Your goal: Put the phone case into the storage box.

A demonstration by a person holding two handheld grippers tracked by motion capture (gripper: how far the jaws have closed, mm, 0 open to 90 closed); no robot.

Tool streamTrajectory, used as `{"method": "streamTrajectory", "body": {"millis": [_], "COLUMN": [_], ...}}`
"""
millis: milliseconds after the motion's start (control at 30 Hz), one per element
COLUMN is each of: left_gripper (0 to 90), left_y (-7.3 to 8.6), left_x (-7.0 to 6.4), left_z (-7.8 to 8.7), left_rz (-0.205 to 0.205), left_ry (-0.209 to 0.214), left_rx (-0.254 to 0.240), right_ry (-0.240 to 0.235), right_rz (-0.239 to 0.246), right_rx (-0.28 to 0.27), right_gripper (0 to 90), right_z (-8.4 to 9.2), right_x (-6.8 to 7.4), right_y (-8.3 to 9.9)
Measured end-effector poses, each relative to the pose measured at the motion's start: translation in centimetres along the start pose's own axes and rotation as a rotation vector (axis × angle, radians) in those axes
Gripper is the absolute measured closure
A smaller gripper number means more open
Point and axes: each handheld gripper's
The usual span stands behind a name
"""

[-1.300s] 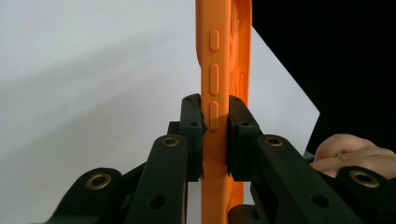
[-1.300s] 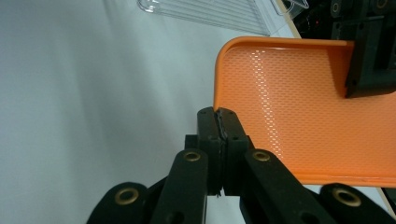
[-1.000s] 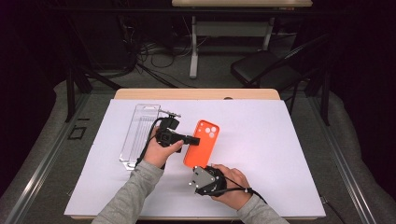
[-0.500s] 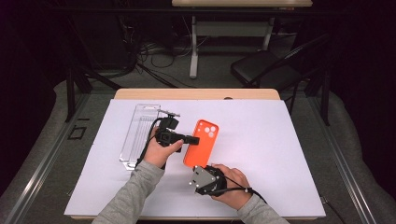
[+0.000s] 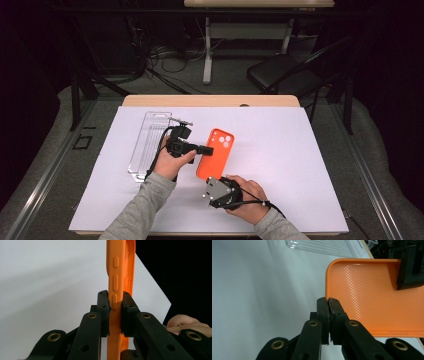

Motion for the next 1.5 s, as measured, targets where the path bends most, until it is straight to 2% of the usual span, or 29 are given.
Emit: {"method": "streamTrajectory", "body": {"millis": [367, 667, 833, 933, 1100, 1200, 1333, 1400, 1500], "left_gripper": [80.8, 80.8, 80.8, 80.8, 80.8, 80.8, 80.8, 80.7, 80.8], "left_y": [0.2, 0.3, 0.6, 0.8, 0.9, 1.1, 1.4, 1.5, 1.7], "left_x": [0.3, 0.6, 1.0, 1.1, 1.3, 1.4, 1.6, 1.7, 1.9], "left_z": [0.2, 0.4, 0.8, 0.9, 1.2, 1.4, 1.6, 1.7, 2.0], "left_rz": [0.007, 0.005, 0.009, 0.002, -0.004, -0.005, -0.009, -0.014, -0.013], "left_ry": [0.006, 0.002, 0.001, -0.004, -0.007, -0.002, 0.005, 0.007, 0.011], "left_rx": [-0.011, -0.027, -0.048, -0.061, -0.08, -0.101, -0.125, -0.132, -0.143], "right_ry": [-0.007, 0.001, -0.001, 0.002, -0.006, -0.002, 0.007, -0.008, -0.005], "right_rz": [-0.003, -0.023, -0.06, -0.058, -0.091, -0.091, -0.114, -0.141, -0.164], "right_rx": [0.002, -0.024, -0.037, -0.056, -0.056, -0.053, -0.058, -0.057, -0.067], "right_gripper": [80.9, 74.1, 68.3, 65.6, 58.6, 55.3, 47.9, 45.9, 43.7], "right_z": [0.1, 0.3, 0.6, 0.6, 0.6, 0.6, 0.6, 0.6, 0.8], "right_x": [-0.1, -0.2, -0.4, -0.7, -0.9, -1.1, -1.4, -1.6, -2.0], "right_y": [0.0, 0.0, -0.1, -0.1, 0.0, 0.0, 0.0, 0.0, 0.0]}}
Point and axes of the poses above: each handheld gripper's, and its own axes: z roughly backward along the jaws, y roughly out of its underside, x roughly to its left, and after that the axes turned 6 degrees about z, right-handed
